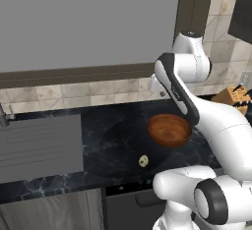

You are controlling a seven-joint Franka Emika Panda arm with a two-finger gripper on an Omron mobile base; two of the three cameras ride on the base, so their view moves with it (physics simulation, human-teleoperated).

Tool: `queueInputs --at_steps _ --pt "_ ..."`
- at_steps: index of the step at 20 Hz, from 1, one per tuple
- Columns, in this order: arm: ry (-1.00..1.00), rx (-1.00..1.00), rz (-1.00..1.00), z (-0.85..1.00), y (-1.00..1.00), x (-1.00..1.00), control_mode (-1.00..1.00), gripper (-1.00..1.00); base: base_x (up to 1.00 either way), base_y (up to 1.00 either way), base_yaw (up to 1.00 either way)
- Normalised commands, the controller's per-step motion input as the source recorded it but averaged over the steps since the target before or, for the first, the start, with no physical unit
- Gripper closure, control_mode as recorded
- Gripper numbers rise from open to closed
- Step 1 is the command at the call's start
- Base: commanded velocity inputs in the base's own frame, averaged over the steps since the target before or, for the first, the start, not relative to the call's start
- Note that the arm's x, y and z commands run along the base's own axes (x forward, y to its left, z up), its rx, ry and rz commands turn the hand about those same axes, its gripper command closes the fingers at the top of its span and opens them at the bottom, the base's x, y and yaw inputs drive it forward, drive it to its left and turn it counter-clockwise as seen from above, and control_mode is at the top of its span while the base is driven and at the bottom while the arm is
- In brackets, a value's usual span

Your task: Gather the eggs and milk located in the vicinity of the sink area and place them right next to the bowl.

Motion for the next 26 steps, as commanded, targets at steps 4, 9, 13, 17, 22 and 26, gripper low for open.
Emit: queueInputs --at_steps 4,9,13,17,22,26 --pt "-0.01 0.00 0.00 0.00 0.00 -0.03 -1.00 -1.00 0.00 0.00 0.00" --pt "0.00 0.00 0.00 -0.06 0.00 -0.22 -1.00 -1.00 0.00 0.00 0.00" --pt "0.00 0.00 0.00 -0.21 0.06 -0.31 -1.00 -1.00 0.00 0.00 0.00" --pt "0.01 0.00 -0.02 -0.23 0.12 -0.34 -1.00 -1.00 0.00 0.00 0.00" --pt "0.01 0.00 -0.02 -0.19 0.15 -0.36 -1.00 -1.00 0.00 0.00 0.00" --pt "0.03 0.00 -0.05 -0.19 0.25 -0.31 -1.00 -1.00 0.00 0.00 0.00"
